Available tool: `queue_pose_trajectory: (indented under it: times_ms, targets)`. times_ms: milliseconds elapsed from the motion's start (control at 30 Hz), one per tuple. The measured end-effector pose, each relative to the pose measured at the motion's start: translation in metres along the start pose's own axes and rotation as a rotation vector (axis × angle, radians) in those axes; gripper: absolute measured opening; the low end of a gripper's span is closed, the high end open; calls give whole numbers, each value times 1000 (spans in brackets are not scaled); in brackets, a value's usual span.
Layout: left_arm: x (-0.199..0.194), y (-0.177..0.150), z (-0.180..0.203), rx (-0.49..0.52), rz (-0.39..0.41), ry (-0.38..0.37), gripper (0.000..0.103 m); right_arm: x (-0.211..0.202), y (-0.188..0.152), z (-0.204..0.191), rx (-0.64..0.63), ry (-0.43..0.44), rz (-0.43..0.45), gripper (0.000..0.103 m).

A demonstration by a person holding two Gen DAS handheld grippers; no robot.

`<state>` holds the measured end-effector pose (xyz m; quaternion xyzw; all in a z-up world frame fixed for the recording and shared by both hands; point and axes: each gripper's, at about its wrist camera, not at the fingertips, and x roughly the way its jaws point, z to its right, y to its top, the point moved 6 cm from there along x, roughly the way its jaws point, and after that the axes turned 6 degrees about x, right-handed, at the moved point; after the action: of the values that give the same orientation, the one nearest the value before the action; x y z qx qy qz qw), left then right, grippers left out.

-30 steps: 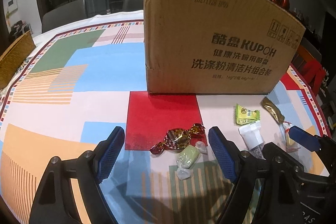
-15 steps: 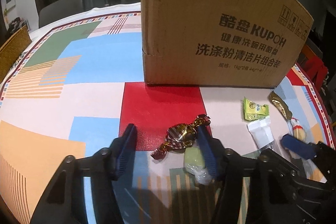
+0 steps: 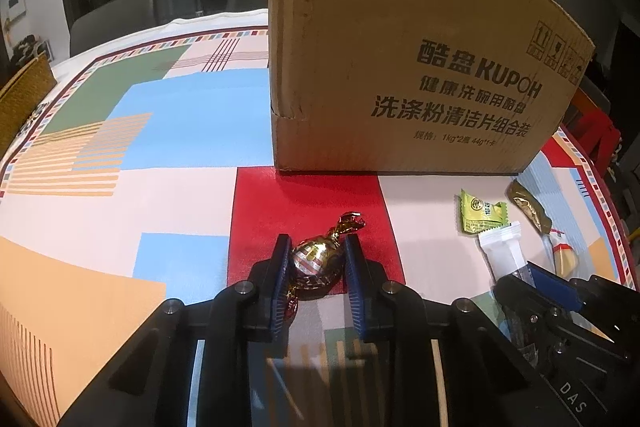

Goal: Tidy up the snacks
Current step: 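Grasp the dark bar with the right tool while the left tool grasps the gold-wrapped candy, then lift both snacks and carry them over the cardboard box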

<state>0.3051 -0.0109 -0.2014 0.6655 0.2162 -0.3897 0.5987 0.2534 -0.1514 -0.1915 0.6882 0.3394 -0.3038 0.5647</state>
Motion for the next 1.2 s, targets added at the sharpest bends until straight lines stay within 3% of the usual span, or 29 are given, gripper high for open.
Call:
queue_pose_trajectory:
  times_ms: [1200]
  targets:
    - [-88,13,6,0,107,16,26,-73,23,-5,9,23,143,20]
